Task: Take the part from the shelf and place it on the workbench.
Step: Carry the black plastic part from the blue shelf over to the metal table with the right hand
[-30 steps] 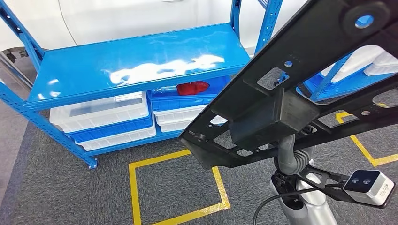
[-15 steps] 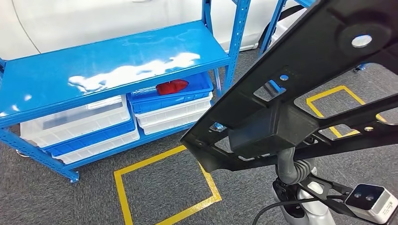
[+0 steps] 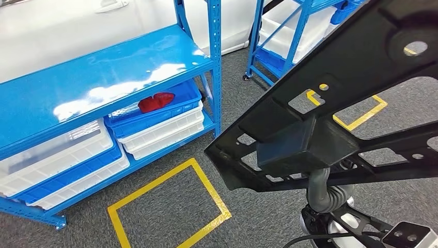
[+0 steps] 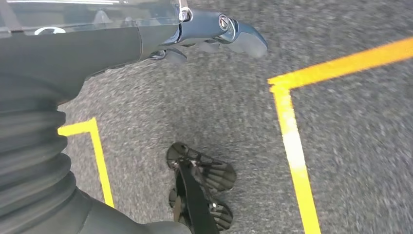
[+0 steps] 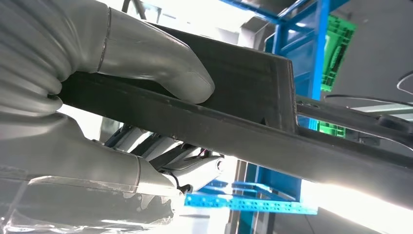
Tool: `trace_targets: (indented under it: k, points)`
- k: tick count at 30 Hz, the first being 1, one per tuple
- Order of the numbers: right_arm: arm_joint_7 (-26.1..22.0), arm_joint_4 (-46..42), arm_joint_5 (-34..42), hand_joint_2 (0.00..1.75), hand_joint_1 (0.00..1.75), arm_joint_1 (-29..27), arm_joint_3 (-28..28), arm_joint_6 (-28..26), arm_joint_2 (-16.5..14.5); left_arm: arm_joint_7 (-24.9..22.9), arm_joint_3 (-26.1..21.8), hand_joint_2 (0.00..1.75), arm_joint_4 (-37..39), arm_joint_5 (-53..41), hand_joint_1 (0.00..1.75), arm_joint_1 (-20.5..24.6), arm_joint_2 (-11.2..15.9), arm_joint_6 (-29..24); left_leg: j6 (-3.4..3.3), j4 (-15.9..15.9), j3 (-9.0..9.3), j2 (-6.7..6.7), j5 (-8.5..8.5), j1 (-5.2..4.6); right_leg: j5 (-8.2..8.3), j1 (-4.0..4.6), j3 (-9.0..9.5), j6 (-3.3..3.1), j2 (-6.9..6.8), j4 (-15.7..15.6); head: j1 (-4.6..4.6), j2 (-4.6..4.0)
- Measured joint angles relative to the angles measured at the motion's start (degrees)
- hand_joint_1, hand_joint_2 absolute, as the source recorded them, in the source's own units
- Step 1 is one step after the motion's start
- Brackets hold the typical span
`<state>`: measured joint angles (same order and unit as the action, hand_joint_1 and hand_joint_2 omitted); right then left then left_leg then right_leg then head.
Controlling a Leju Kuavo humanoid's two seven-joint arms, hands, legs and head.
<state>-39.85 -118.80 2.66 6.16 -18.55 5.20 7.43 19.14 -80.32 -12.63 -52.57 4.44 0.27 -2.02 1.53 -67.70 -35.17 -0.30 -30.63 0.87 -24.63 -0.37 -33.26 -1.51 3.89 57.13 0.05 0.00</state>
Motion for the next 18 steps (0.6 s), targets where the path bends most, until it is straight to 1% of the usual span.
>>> trace_targets:
  k: [1,2,3,4,5,6,7,8,9,10,11,12,13,14,15,16,17,18]
  points:
    - [0.0,-0.1,0.0,1.75,1.75,-0.1,-0.1,-0.1,0.0,-0.1,0.1,1.75,0.0,0.0,0.0,0.1,0.0,-0.1,-0.14,3.9,1.82,-1.55,1.76,0.18,-0.06,-0.02,-0.04,0.18,0.7,0.2,0.01,0.0]
    - [0.0,-0.2,0.0,1.75,1.75,-0.1,-0.2,-0.1,0.0,-0.3,0.1,1.75,0.0,0.0,0.0,0.1,0.0,-0.3,-0.27,7.3,3.27,-3.16,2.95,0.37,-0.11,0.0,-0.23,0.46,1.41,0.4,0.05,0.0]
    - [0.0,-0.2,0.0,1.75,1.75,-0.1,-0.4,0.0,0.0,-0.6,0.1,1.75,0.0,0.2,0.0,0.1,-0.1,-0.6,-0.42,9.4,4.07,-4.47,3.45,0.45,-0.04,-0.07,-0.53,0.84,2.08,0.6,0.06,0.0]
    - [0.0,-0.2,0.1,1.75,1.75,-0.1,-0.6,0.2,0.0,-0.9,0.1,1.75,0.0,0.3,0.0,0.0,-0.2,-0.8,-0.61,10.1,4.26,-5.12,3.31,0.41,0.09,-0.18,-0.89,1.26,2.78,0.7,0.08,0.0]
    - [0.0,-0.1,0.2,1.75,1.75,0.0,-0.9,0.4,0.0,-1.1,0.1,1.75,0.0,0.5,0.0,0.0,-0.4,-1.1,-0.86,10.3,4.25,-4.66,3.39,0.31,0.29,-0.28,-1.22,1.75,3.55,0.8,0.08,0.0]
    - [0.0,0.0,0.4,1.75,1.75,0.0,-1.2,0.6,0.1,-1.2,0.1,1.75,0.0,0.6,0.0,0.0,-0.7,-1.2,-1.24,10.4,4.26,-3.89,3.58,0.3,0.42,-0.44,-1.47,2.15,3.96,0.8,0.06,0.0]
    - [0.0,0.2,0.6,1.75,1.75,0.2,-1.3,0.7,0.3,-1.2,0.1,1.75,0.0,0.6,0.0,0.1,-1.0,-1.2,-1.65,10.6,4.33,-3.15,3.77,0.32,0.15,-0.41,-1.81,2.47,3.25,1.2,0.15,0.0]
    - [0.0,0.4,0.9,1.75,1.75,0.4,-1.4,0.7,0.5,-1.1,0.1,1.75,0.0,0.5,0.0,0.2,-1.4,-1.0,-2.08,10.8,4.4,-2.34,3.95,0.37,-0.79,-0.33,-2.59,2.78,1.77,2.7,0.33,0.0]
    - [0.0,0.6,1.3,1.75,1.75,0.6,-1.5,0.5,0.9,-1.1,0.2,1.75,0.0,0.4,0.0,0.2,-1.7,-0.7,-2.4,11.0,4.42,-1.51,4.05,0.36,-2.34,-0.3,-3.89,3.0,-0.16,5.4,0.5,0.0]
    - [0.0,0.7,1.8,1.75,1.75,0.7,-1.5,0.3,1.2,-1.0,0.2,1.75,0.0,0.2,0.0,0.2,-2.0,-0.4,-2.6,11.0,4.4,-0.73,4.03,0.2,-4.29,-0.27,-5.7,3.23,-2.01,9.2,0.67,0.0]
    - [0.0,0.8,2.3,1.75,1.75,0.7,-1.5,0.0,1.5,-0.9,0.2,1.75,0.0,0.0,0.0,0.1,-2.2,-0.1,-2.74,11.0,4.38,0.14,3.97,0.05,-6.08,-0.34,-7.67,3.43,-2.95,13.4,0.77,0.0]
    - [0.0,0.9,2.8,1.75,1.75,0.5,-1.5,-0.2,1.8,-0.9,0.3,1.75,0.0,-0.1,0.0,0.0,-2.4,0.2,-2.79,11.0,4.38,0.97,3.92,-0.06,-7.05,-0.41,-9.08,3.54,-3.32,16.4,0.76,0.0]
    - [0.0,0.9,3.2,1.75,1.75,0.3,-1.6,-0.3,2.1,-0.8,0.3,1.75,0.0,-0.2,0.0,-0.1,-2.6,0.3,-2.81,10.9,4.39,1.78,3.86,-0.14,-6.97,-0.45,-9.5,3.59,-3.51,17.4,0.78,0.0]
    - [0.0,1.0,3.5,1.75,1.75,0.2,-1.6,-0.3,2.3,-0.8,0.3,1.75,0.0,-0.2,0.0,0.0,-2.8,0.4,-2.77,10.9,4.43,2.52,3.8,-0.19,-5.85,-0.45,-8.66,3.54,-3.73,16.0,0.78,0.0]
    - [0.0,1.0,3.7,1.75,1.75,0.1,-1.6,-0.2,2.5,-0.8,0.3,1.75,0.0,-0.1,0.0,0.0,-2.9,0.4,-2.69,10.9,4.52,3.18,3.7,-0.24,-4.04,-0.4,-6.66,3.4,-4.21,12.4,0.78,0.0]
    - [0.0,1.1,4.0,1.75,1.75,0.0,-1.6,0.1,2.7,-0.8,0.3,1.75,0.0,0.0,0.0,0.1,-3.1,0.4,-2.55,10.9,4.66,3.76,3.56,-0.31,-2.52,-0.23,-4.21,3.11,-5.3,7.9,0.78,0.0]
    - [0.0,1.1,4.4,1.75,1.75,0.0,-1.6,0.6,2.9,-0.8,0.3,1.75,0.0,0.2,0.0,0.2,-3.3,0.3,-2.34,10.8,4.79,4.3,3.39,-0.46,-1.38,0.0,-2.21,2.7,-6.21,4.1,0.73,0.0]
    - [0.0,1.1,4.8,1.75,1.75,0.0,-1.5,1.2,2.9,-0.8,0.3,1.75,0.0,0.4,0.0,0.3,-3.4,0.1,-2.09,10.8,4.91,4.78,3.24,-0.6,-0.84,0.25,-0.96,2.26,-6.85,1.7,0.71,0.0]
